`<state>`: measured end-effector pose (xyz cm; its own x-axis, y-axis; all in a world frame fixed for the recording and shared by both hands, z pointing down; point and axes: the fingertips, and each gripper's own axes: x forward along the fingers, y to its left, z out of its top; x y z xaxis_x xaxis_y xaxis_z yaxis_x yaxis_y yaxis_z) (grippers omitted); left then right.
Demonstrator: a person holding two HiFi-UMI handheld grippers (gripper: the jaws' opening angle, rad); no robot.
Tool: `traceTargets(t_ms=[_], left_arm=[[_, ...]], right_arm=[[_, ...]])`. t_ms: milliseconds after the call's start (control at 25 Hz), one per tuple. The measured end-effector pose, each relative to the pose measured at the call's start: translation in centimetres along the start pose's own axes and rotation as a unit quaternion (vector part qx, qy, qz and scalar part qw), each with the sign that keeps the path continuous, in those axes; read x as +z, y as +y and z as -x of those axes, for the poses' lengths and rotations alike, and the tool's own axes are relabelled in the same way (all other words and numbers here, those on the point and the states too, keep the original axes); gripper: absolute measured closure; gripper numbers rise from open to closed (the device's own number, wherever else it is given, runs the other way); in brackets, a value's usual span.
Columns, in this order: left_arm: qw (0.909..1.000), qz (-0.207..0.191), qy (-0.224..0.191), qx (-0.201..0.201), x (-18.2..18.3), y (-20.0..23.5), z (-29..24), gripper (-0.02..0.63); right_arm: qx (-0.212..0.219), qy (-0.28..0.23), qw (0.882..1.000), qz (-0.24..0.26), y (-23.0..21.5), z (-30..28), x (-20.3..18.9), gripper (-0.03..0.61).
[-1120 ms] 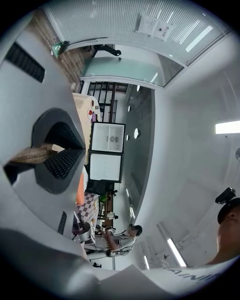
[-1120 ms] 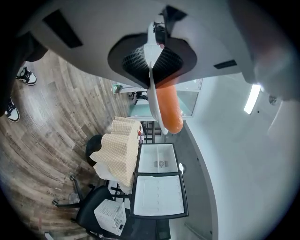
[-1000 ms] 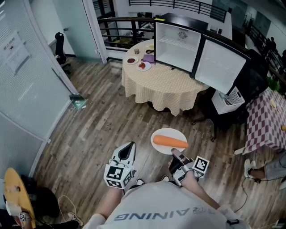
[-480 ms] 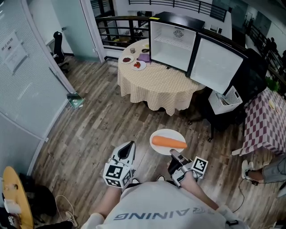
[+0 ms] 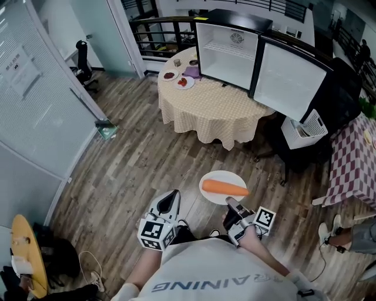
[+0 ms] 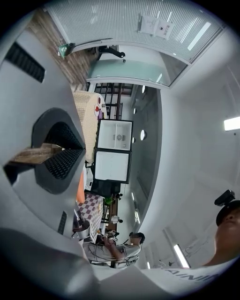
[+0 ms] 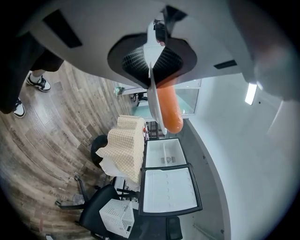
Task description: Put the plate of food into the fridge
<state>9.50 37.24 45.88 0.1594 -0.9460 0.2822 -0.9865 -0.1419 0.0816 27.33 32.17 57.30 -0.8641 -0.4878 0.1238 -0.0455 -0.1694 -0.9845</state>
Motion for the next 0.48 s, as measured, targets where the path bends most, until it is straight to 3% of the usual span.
traceTargets(t_ms=[480], left_arm=[[0.9997,0.006,-0.01,-0.02,1.4,4.0,-5.6,0.606]], right_arm=[[0.007,-0.013,1.0,0.015,1.7,-5.7,3.4,0.541]])
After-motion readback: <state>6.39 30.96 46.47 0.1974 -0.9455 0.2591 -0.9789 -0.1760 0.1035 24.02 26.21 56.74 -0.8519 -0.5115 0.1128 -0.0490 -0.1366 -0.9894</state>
